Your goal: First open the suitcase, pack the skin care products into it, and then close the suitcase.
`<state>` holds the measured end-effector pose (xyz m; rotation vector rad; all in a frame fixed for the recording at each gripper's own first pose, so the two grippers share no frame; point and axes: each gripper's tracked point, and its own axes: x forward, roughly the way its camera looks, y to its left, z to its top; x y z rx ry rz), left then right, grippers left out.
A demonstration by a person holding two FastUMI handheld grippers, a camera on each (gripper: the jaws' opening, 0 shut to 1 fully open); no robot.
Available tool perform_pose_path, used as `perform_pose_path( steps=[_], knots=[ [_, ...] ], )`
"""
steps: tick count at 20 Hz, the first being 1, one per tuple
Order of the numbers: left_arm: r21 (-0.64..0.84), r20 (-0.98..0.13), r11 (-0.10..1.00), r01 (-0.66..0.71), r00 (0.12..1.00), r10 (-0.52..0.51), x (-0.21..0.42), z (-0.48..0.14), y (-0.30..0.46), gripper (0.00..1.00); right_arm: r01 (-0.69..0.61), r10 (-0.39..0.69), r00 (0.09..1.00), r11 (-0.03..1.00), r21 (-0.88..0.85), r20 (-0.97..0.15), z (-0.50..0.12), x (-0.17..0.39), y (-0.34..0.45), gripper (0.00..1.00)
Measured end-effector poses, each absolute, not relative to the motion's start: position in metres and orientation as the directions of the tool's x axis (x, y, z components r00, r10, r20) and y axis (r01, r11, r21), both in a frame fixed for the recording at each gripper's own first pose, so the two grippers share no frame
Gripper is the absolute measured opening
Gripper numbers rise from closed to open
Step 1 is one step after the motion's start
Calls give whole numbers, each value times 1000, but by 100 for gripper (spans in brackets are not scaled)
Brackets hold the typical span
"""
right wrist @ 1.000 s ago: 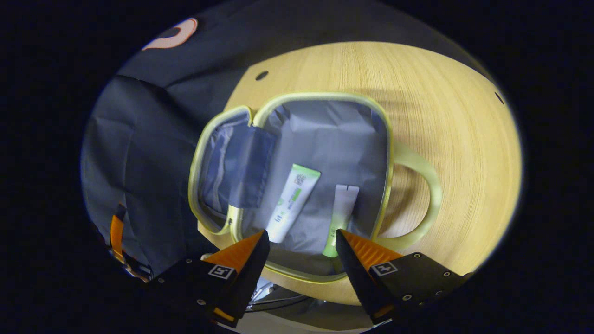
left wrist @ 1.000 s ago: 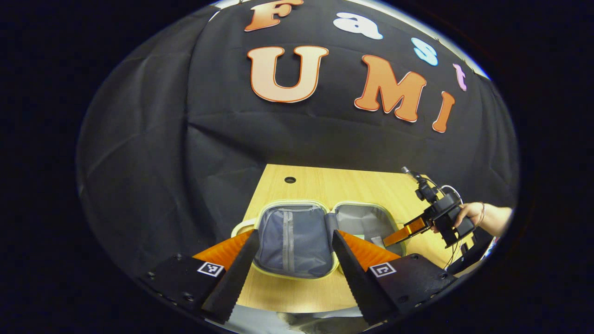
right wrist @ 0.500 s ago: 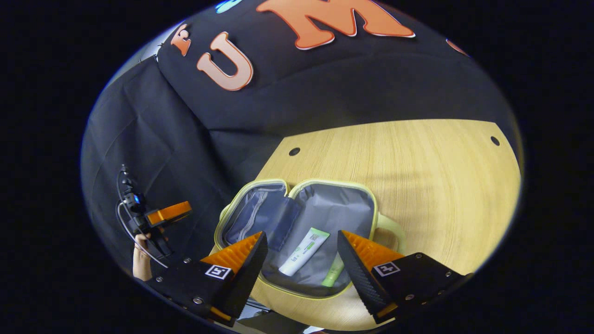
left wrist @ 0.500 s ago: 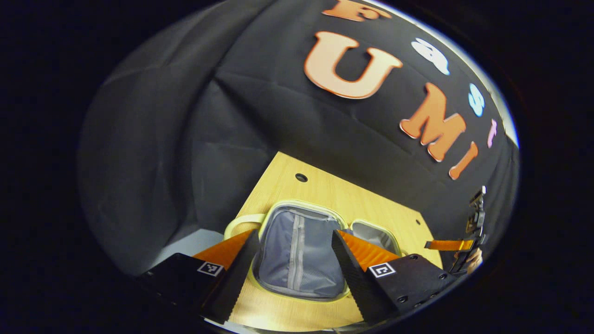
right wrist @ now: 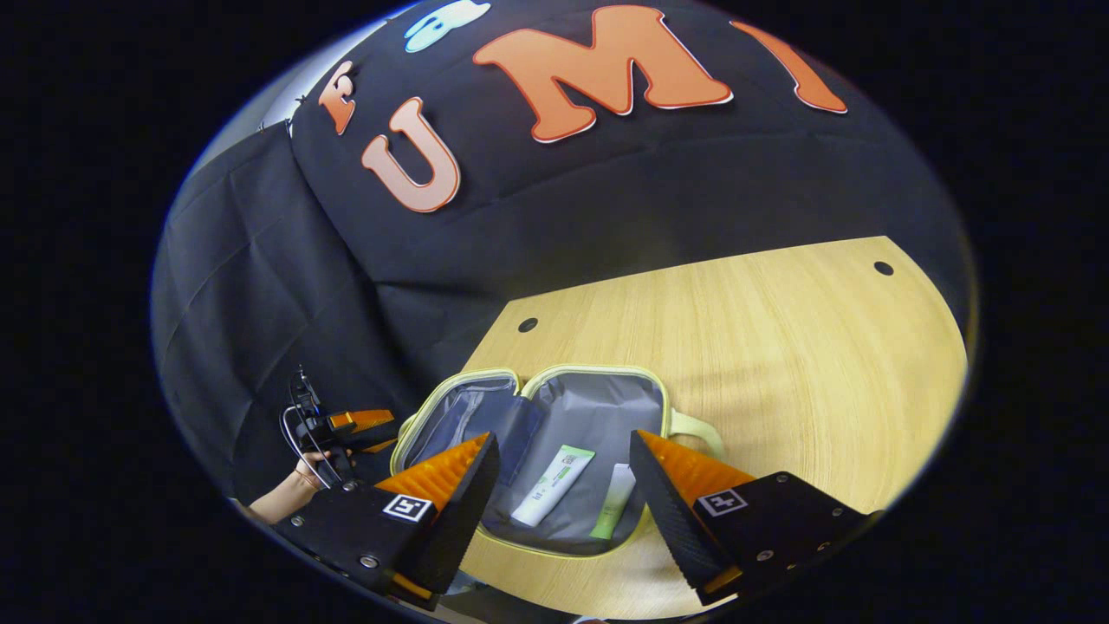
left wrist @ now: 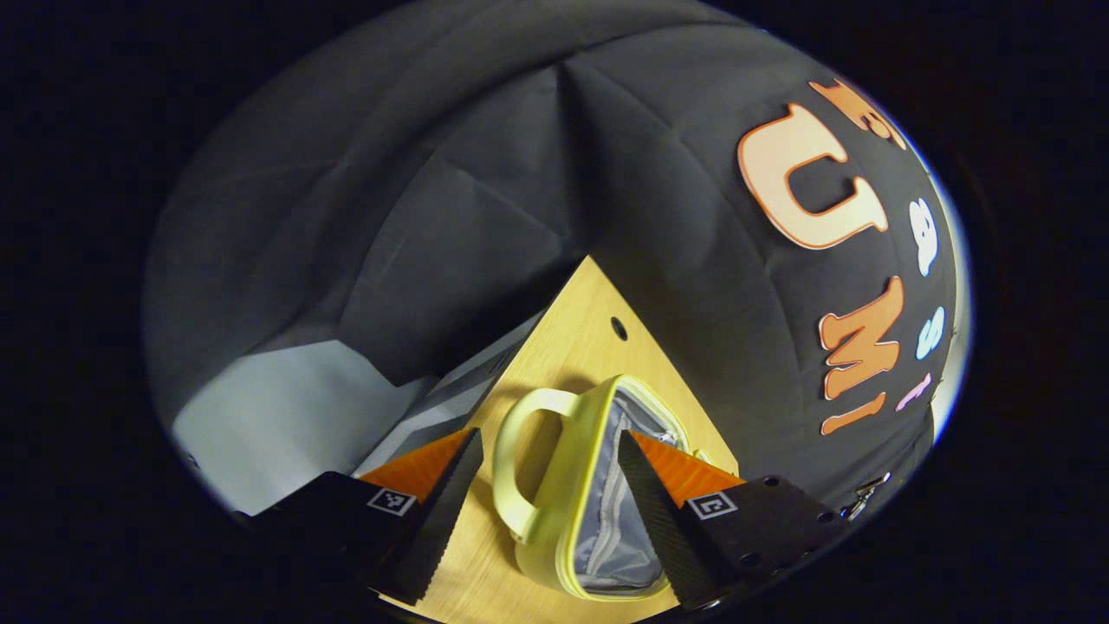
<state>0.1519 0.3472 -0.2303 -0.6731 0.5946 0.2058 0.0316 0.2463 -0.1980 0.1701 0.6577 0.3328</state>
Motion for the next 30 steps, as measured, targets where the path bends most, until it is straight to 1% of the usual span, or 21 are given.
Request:
perform_pose_path(
  steps=[2,5,7,9,10,11,12,14,15,16,18,19,21,23,24,25,27,30],
  knots=[
    [-518,-593,774,-364,805,-18,161,-244,349,98,-230,342,755,937,263,-560,-195,26,242,96],
    [-547,-592,761,-350,804,-56,177,-252,337,95,-198,305,774,949,246,-554,-193,19,224,95],
    [-548,-614,757,-356,786,-75,186,-260,328,74,-174,276,788,957,231,-550,-191,19,211,96],
    [-448,-694,757,-476,719,41,184,-281,346,38,-150,268,801,955,255,-535,-184,18,204,95],
    [-439,-706,759,-481,707,40,181,-290,344,19,-137,261,812,955,263,-523,-178,19,199,96],
    [-427,-703,770,-474,709,47,181,-281,340,11,-124,243,825,959,256,-510,-172,22,193,95],
    [-399,-695,797,-454,716,60,178,-268,333,11,-113,221,838,965,239,-499,-170,24,188,95],
    [-265,-714,865,-426,689,121,178,-244,321,11,-94,176,861,977,192,-476,-161,30,173,95],
    [-185,-726,893,-410,669,157,175,-229,316,14,-88,159,869,981,170,-468,-155,33,168,95],
    [-107,-731,912,-396,653,198,174,-213,307,11,-85,147,876,984,155,-459,-151,37,164,96],
    [51,-735,929,-366,616,283,175,-182,289,10,-81,140,888,985,149,-438,-135,39,157,95],
    [121,-722,933,-340,615,318,176,-166,278,11,-83,144,889,984,156,-436,-132,41,155,96],
    [220,-670,928,-299,646,367,188,-132,248,11,-90,159,886,981,174,-437,-127,47,150,95],
    [251,-635,929,-270,679,369,194,-101,206,8,-91,165,881,979,184,-443,-123,54,141,96],
    [252,-619,933,-255,699,358,199,-84,184,11,-94,168,882,978,184,-440,-120,56,137,95],
    [254,-605,938,-238,718,345,202,-70,163,10,-99,169,886,979,180,-433,-116,60,132,95],
    [271,-580,943,-192,750,319,210,-56,117,11,-109,170,894,980,167,-414,-106,67,123,96],
    [314,-564,942,-118,775,285,217,-45,48,10,-108,165,904,981,164,-394,-91,76,108,95]
  ],
)
